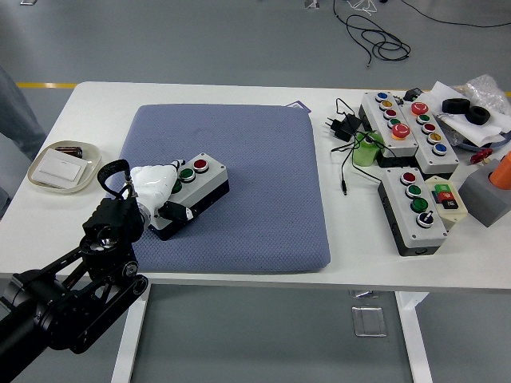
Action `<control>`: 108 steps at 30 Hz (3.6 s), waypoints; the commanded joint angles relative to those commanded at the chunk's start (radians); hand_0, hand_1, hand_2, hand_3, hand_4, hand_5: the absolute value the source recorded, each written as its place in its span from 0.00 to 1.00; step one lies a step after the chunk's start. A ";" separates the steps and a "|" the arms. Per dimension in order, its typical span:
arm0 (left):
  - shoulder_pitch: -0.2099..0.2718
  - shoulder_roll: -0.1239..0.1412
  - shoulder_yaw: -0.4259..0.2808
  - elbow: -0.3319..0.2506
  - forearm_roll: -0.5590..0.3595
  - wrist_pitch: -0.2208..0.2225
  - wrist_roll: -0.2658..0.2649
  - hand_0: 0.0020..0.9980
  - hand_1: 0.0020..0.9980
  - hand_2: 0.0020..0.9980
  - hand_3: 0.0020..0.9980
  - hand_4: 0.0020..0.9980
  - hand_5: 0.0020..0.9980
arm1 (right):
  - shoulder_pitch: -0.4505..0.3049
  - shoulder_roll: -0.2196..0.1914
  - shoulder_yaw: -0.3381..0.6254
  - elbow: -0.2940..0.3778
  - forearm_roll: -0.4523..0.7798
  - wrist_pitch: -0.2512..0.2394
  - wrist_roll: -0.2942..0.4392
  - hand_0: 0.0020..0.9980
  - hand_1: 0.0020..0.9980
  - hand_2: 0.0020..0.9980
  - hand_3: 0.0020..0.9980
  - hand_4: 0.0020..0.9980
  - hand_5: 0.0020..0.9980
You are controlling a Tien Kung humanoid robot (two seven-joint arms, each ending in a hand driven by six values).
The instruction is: Pick up the button,place it on the desk,press the button,press the button
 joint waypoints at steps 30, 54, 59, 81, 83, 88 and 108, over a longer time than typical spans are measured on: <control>-0.213 0.130 0.149 0.243 0.000 0.204 -0.835 0.34 0.25 0.20 0.28 0.45 0.00 | 0.004 0.005 0.001 0.000 -0.016 0.005 -0.007 0.63 0.49 0.62 0.56 0.30 0.22; -0.200 0.117 0.145 0.264 0.000 0.160 -0.816 0.62 0.63 0.66 0.71 0.72 0.11 | 0.005 0.007 0.008 0.000 -0.025 0.007 -0.006 0.63 0.49 0.62 0.56 0.30 0.22; -0.197 0.117 0.139 0.259 0.000 0.156 -0.815 0.63 0.67 0.70 0.73 0.76 0.14 | 0.005 0.007 0.007 0.000 -0.023 0.007 -0.006 0.63 0.50 0.62 0.56 0.30 0.23; -0.177 0.122 0.116 0.250 0.000 0.041 -0.807 0.96 0.95 0.96 0.91 1.00 0.60 | -0.001 0.007 0.002 0.000 -0.016 0.006 -0.006 0.63 0.50 0.62 0.56 0.30 0.23; -0.174 0.125 0.110 0.248 0.000 0.021 -0.805 0.96 0.95 0.96 0.91 1.00 0.60 | 0.000 0.007 0.000 0.000 -0.014 0.006 -0.006 0.63 0.50 0.62 0.56 0.30 0.23; -0.166 0.131 0.089 0.228 -0.077 -0.011 -0.797 0.99 0.99 1.00 0.98 1.00 0.66 | 0.001 0.007 -0.003 0.000 -0.010 0.006 -0.005 0.63 0.50 0.62 0.56 0.30 0.23; -0.071 0.165 -0.096 -0.099 -0.003 0.084 -0.588 0.65 0.73 0.87 1.00 1.00 0.76 | -0.001 0.007 0.001 0.000 -0.012 0.006 -0.005 0.63 0.49 0.62 0.56 0.30 0.22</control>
